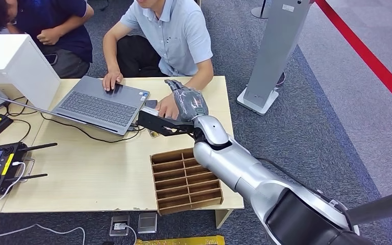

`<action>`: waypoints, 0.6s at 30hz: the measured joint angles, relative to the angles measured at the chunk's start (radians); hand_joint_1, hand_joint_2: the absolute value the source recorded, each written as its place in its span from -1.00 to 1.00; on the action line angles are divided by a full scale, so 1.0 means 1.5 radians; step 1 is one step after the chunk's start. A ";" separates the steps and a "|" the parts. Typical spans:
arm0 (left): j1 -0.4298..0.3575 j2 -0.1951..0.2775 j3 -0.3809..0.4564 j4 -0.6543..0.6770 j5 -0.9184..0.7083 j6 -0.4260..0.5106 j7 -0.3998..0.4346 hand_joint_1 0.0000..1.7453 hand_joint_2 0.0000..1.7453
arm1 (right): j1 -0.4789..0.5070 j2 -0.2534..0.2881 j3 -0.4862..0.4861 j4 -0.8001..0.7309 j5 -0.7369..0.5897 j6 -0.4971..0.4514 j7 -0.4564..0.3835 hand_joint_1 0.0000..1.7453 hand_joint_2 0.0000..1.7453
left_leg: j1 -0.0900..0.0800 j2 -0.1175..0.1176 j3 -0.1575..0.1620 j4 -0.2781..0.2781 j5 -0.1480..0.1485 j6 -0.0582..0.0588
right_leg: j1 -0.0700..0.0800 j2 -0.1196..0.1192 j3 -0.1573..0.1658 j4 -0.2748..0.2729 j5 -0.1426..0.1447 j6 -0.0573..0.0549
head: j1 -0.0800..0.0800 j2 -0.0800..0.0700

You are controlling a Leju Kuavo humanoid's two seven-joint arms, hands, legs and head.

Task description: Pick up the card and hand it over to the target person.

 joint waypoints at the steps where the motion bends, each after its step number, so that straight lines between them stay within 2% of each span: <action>1: 0.001 0.000 0.000 0.000 0.001 0.000 0.000 -1.00 -1.00 | -0.001 -0.006 -0.006 -0.016 -0.009 -0.004 -0.004 -1.00 1.00 | 0.000 0.000 0.000 0.000 0.000 0.000 | 0.000 0.000 0.000 0.000 0.000 0.000 | 0.000 0.000; 5: 0.003 0.001 0.003 0.000 0.011 0.006 0.002 -1.00 -1.00 | 0.006 -0.054 -0.034 -0.141 -0.067 -0.020 -0.011 -1.00 1.00 | 0.000 -0.001 -0.001 0.000 0.000 0.000 | 0.000 -0.001 0.000 0.000 0.000 0.000 | 0.000 0.000; 8: 0.003 0.001 0.007 -0.001 0.020 0.011 0.005 -1.00 -1.00 | 0.030 -0.113 -0.051 -0.290 -0.109 -0.025 0.003 -1.00 1.00 | 0.000 -0.002 -0.001 0.001 0.000 0.000 | 0.000 -0.002 0.000 0.000 0.000 0.000 | 0.000 0.000; 14: 0.004 0.003 0.014 -0.001 0.032 0.013 0.010 -1.00 -1.00 | 0.124 -0.207 -0.110 -0.530 -0.191 -0.042 0.000 -1.00 1.00 | 0.001 -0.004 0.000 0.000 0.000 0.000 | 0.001 -0.004 0.001 -0.001 0.000 0.000 | 0.000 0.000; 18: 0.005 0.004 0.017 -0.002 0.038 0.014 0.012 -1.00 -1.00 | 0.224 -0.252 -0.158 -0.660 -0.276 -0.036 -0.047 -1.00 1.00 | 0.001 -0.005 0.000 0.000 0.000 0.000 | 0.001 -0.005 0.002 -0.002 -0.001 0.000 | 0.000 0.000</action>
